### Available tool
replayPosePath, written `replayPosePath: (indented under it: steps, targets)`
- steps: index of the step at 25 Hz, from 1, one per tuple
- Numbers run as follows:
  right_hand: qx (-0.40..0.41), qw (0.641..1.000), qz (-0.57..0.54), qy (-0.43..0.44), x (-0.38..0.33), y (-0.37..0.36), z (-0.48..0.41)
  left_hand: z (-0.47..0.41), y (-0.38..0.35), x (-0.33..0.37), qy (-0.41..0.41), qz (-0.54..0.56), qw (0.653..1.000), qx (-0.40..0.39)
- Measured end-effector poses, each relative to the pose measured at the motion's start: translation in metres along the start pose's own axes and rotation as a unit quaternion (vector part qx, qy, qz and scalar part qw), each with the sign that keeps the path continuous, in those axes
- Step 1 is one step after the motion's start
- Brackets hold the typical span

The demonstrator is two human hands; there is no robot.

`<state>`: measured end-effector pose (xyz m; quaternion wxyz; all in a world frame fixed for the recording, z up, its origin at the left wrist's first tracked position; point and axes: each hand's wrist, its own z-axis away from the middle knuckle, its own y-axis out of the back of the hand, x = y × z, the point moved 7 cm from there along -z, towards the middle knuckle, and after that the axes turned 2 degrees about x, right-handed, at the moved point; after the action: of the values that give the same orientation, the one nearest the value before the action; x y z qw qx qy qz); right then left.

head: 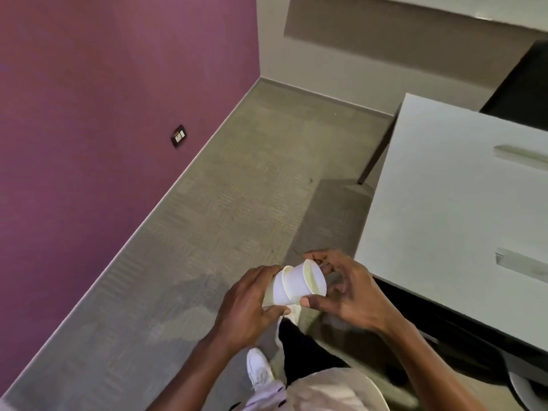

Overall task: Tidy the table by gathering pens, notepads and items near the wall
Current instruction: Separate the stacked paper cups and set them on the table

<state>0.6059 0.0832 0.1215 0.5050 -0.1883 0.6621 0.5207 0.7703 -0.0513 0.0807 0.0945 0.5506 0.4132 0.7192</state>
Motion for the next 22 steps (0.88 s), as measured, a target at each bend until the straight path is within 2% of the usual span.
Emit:
replayPosePath:
  steps: [8, 15, 22]
  targets:
    - [0.162, 0.985, -0.028, -0.049, 0.041, 0.082, -0.069, -0.16, -0.011, 0.016, -0.064, -0.018, 0.996, -0.062]
    - [0.211, 0.975, 0.003, -0.072, 0.089, 0.165, -0.141, -0.3, -0.035, 0.061, -0.099, -0.017, 0.988, -0.12]
    - [0.252, 0.962, -0.008, -0.101, 0.121, 0.215, -0.181, -0.391, -0.06, 0.082, -0.128, -0.036, 0.977, -0.165]
